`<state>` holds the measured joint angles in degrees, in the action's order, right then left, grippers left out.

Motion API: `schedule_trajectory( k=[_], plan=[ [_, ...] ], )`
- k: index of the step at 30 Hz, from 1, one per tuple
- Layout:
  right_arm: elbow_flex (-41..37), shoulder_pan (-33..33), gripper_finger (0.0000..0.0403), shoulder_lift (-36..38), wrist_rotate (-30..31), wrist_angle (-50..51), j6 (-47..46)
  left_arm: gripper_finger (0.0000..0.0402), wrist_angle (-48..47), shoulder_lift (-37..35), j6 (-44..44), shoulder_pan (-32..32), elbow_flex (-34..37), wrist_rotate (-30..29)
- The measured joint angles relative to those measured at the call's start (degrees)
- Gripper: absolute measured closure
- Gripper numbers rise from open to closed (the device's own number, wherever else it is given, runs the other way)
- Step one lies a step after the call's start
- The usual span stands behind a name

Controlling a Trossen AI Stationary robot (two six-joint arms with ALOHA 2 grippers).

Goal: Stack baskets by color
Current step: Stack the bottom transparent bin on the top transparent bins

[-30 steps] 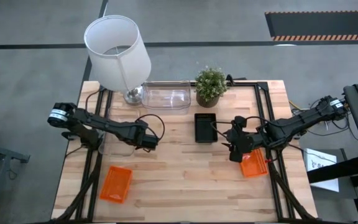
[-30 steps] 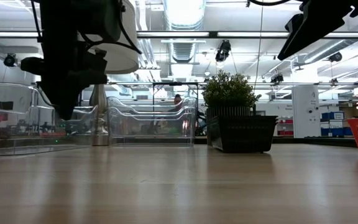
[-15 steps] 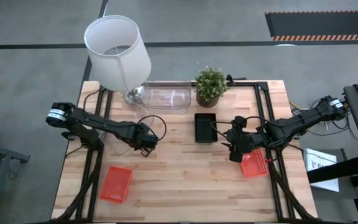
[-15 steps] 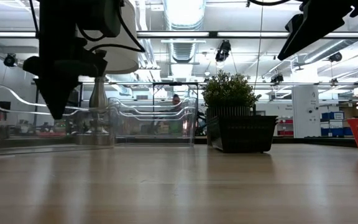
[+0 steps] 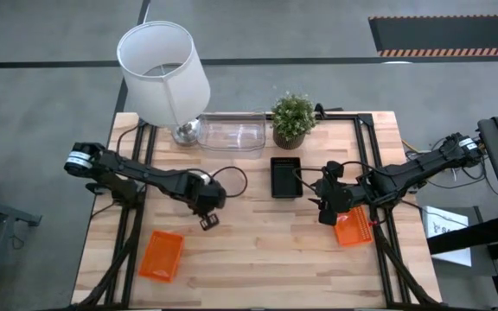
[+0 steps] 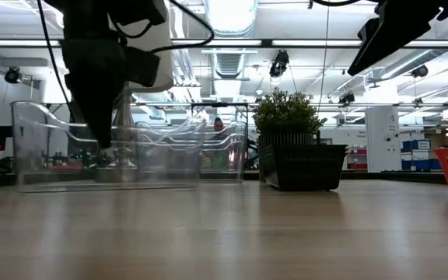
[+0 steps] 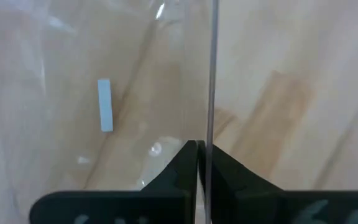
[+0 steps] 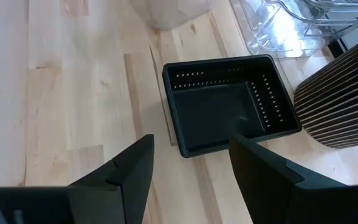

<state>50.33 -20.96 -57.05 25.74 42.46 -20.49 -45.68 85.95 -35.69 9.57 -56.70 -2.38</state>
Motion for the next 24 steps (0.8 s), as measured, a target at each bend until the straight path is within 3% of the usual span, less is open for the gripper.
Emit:
schedule_trajectory(
  k=[12, 24],
  plan=[
    [-0.02, 0.01, 0.0202, 0.00, -0.05, 0.01, 0.66, 0.0397, 2.13, 0.00, 5.19, 0.29, 0.00, 2.59],
    [-4.29, -0.01, 0.0202, 0.13, -0.24, -10.00, 11.89, 0.0272, 1.98, -0.52, 9.94, 0.69, -0.34, 2.89]
  ],
)
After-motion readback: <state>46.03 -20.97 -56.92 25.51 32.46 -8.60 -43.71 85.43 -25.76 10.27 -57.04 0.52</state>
